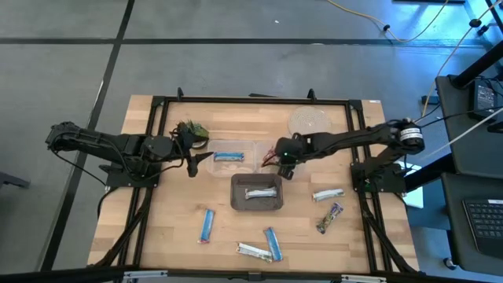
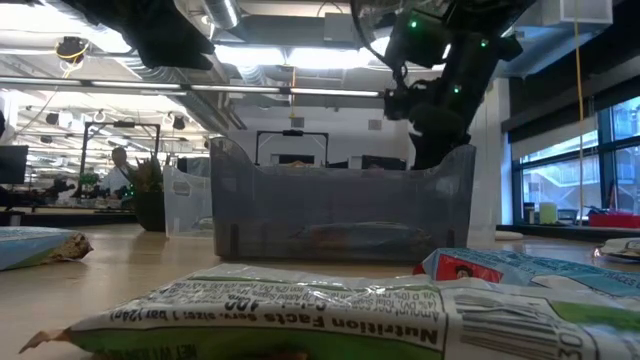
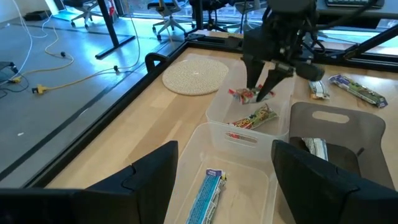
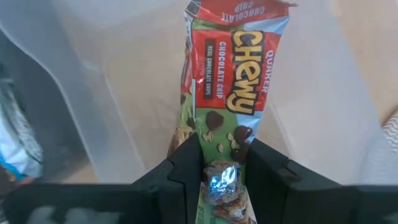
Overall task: Pick and place Granola Bars by type
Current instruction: Put the red granola bar into the right transparent bin, then put the yellow granola bar into the black bin
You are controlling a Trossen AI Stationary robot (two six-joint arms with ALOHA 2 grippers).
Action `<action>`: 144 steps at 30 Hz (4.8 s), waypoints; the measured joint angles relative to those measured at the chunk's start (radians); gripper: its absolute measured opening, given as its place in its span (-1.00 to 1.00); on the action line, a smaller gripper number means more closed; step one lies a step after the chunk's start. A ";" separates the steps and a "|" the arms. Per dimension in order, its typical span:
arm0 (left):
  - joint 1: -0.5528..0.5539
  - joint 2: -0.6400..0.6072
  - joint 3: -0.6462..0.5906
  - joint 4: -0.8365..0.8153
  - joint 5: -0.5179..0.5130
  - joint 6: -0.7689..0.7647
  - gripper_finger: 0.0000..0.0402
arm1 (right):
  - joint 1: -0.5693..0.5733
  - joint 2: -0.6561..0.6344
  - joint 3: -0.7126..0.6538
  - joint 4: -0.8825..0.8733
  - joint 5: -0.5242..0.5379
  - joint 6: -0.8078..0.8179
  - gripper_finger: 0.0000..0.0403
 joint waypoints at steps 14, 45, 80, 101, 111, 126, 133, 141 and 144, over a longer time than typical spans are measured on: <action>0.000 0.000 0.000 0.000 0.000 0.000 0.25 | -0.001 0.035 0.001 0.000 -0.066 0.030 -0.18; 0.000 0.000 0.000 0.024 0.000 0.000 0.25 | 0.344 -0.152 0.165 -0.755 -0.093 0.268 0.09; 0.000 0.000 0.000 0.076 0.000 -0.090 0.25 | 0.661 -0.242 -0.356 -0.230 0.011 0.291 0.09; 0.000 0.000 0.000 0.076 0.000 -0.094 0.25 | 0.647 -0.242 -0.415 -0.117 0.015 0.398 0.04; 0.000 0.001 0.000 0.076 0.000 -0.115 0.25 | 0.647 -0.242 -0.414 -0.104 -0.020 0.374 -0.46; 0.000 0.001 0.000 0.076 0.000 -0.114 0.25 | 0.647 -0.240 -0.201 -0.259 -0.051 0.384 -0.61; 0.000 0.001 0.000 0.076 0.000 -0.113 0.25 | 0.590 -0.241 0.056 -0.403 0.128 0.295 -0.61; 0.000 0.001 0.000 0.076 0.000 -0.113 0.25 | 0.458 -0.242 0.224 -0.165 0.313 0.106 -0.61; 0.000 0.001 0.000 0.076 0.000 -0.113 0.25 | 0.409 -0.241 0.209 0.028 0.305 -0.011 -0.61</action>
